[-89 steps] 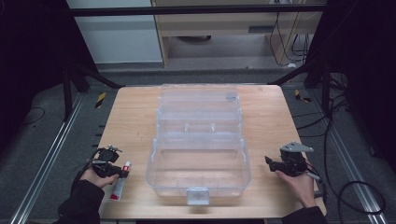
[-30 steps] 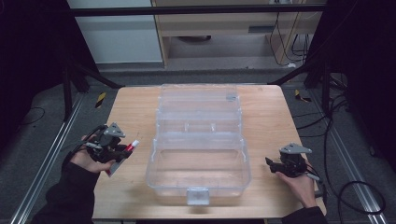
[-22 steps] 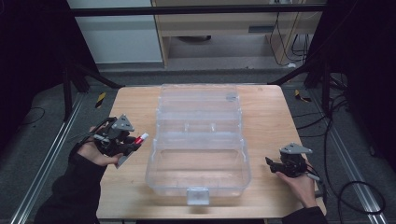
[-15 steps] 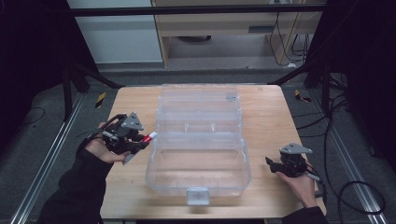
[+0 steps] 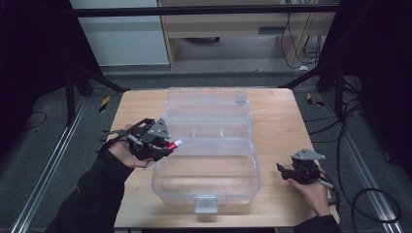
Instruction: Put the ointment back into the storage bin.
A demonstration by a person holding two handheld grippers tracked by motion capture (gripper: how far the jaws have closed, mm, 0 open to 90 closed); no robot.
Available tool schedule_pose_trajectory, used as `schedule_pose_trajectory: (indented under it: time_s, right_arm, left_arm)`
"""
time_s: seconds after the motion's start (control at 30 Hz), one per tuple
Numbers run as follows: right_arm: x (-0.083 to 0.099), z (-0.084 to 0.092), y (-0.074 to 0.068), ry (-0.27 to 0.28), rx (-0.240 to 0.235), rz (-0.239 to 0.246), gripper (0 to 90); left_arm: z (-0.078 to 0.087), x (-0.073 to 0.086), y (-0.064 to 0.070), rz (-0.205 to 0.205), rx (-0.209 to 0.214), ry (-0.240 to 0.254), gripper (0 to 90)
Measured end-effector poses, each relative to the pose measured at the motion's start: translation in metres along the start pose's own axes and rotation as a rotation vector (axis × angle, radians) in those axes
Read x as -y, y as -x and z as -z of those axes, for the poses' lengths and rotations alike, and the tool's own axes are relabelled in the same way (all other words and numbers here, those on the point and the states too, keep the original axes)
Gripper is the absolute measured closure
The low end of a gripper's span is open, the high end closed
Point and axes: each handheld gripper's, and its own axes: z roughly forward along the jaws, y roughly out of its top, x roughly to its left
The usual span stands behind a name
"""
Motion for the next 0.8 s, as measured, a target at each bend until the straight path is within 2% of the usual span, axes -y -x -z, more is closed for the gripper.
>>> schedule_pose_trajectory:
  time_s: [0.27, 0.47, 0.63, 0.8]
  right_arm:
    - [0.0, 0.0, 0.0, -0.001, 0.0, 0.003, 33.6]
    - [0.0, -0.001, 0.0, 0.0, -0.003, 0.004, 33.6]
    - [0.001, -0.001, 0.0, -0.008, -0.005, 0.001, 33.6]
    - [0.001, -0.001, 0.0, -0.008, -0.005, 0.0, 33.6]
  left_arm:
    - [-0.01, -0.014, 0.005, -0.069, 0.041, -0.007, 70.6]
    - [-0.02, -0.017, 0.006, -0.105, 0.081, -0.02, 70.6]
    - [-0.028, -0.019, 0.013, -0.149, 0.112, -0.035, 70.6]
    - [-0.041, -0.019, 0.016, -0.165, 0.143, -0.058, 70.6]
